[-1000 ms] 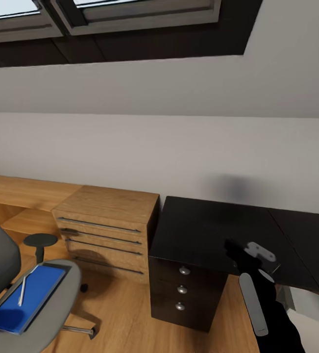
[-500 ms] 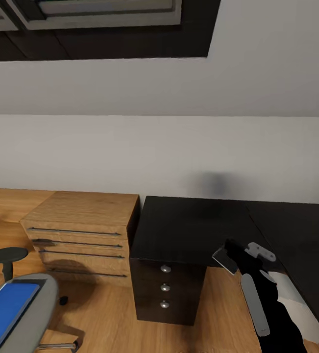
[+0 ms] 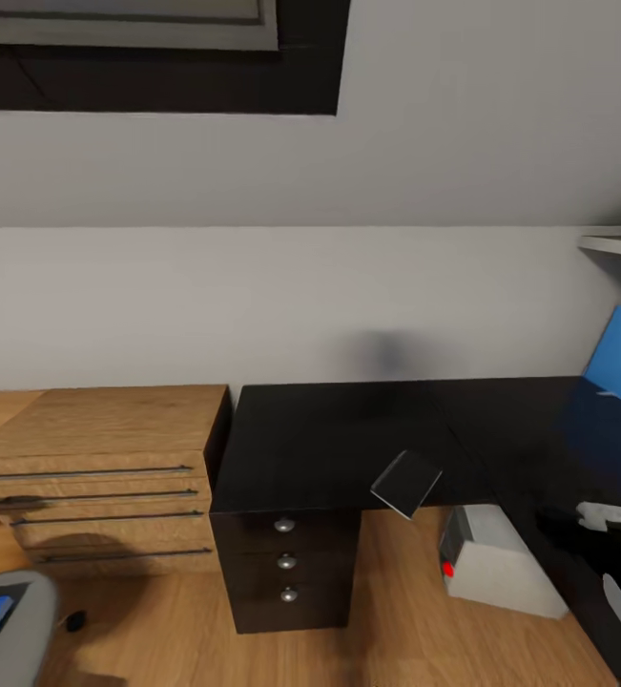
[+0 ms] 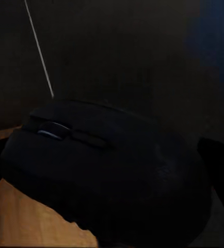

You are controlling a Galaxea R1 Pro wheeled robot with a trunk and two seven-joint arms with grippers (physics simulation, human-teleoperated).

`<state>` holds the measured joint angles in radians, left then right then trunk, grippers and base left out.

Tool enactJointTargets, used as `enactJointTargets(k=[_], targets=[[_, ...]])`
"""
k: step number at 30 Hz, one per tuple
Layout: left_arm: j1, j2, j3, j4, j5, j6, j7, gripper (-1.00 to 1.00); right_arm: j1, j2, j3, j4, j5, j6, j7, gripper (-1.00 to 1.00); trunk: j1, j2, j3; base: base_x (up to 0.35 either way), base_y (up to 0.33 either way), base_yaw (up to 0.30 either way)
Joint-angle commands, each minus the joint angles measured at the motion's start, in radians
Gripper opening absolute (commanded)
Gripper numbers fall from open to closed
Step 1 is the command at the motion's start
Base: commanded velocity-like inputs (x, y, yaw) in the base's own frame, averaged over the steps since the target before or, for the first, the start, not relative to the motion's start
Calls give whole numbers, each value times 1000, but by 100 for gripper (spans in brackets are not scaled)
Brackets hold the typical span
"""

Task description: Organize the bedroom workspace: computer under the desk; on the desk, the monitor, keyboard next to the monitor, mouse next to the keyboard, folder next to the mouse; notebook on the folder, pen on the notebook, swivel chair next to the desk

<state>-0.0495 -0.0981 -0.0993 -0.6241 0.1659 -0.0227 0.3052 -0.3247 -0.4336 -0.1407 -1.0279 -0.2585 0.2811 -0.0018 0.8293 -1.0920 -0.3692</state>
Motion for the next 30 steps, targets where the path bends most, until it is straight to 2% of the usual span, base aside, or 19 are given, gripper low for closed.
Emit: enactJointTargets(k=[1,3,7,30], targets=[[0,1,-7,0,10,-4,8,100,0,-5,-1,5,23,-1,2,-100,0,-1,-1,0,0,-298],[0,1,-7,0,9,-5,8,100,0,-8,-1,10,54,-5,5,-100,0,-1,1,0,0,-297],[0,1,-7,0,9,-6,8,100,0,-8,-2,13,71,-6,6,-100,0,-1,3,0,0,-296],[0,3,-7,0,10,-6,9,100,0,-1,14,14,78,-5,5,-100,0,-1,19,0,0,-292]])
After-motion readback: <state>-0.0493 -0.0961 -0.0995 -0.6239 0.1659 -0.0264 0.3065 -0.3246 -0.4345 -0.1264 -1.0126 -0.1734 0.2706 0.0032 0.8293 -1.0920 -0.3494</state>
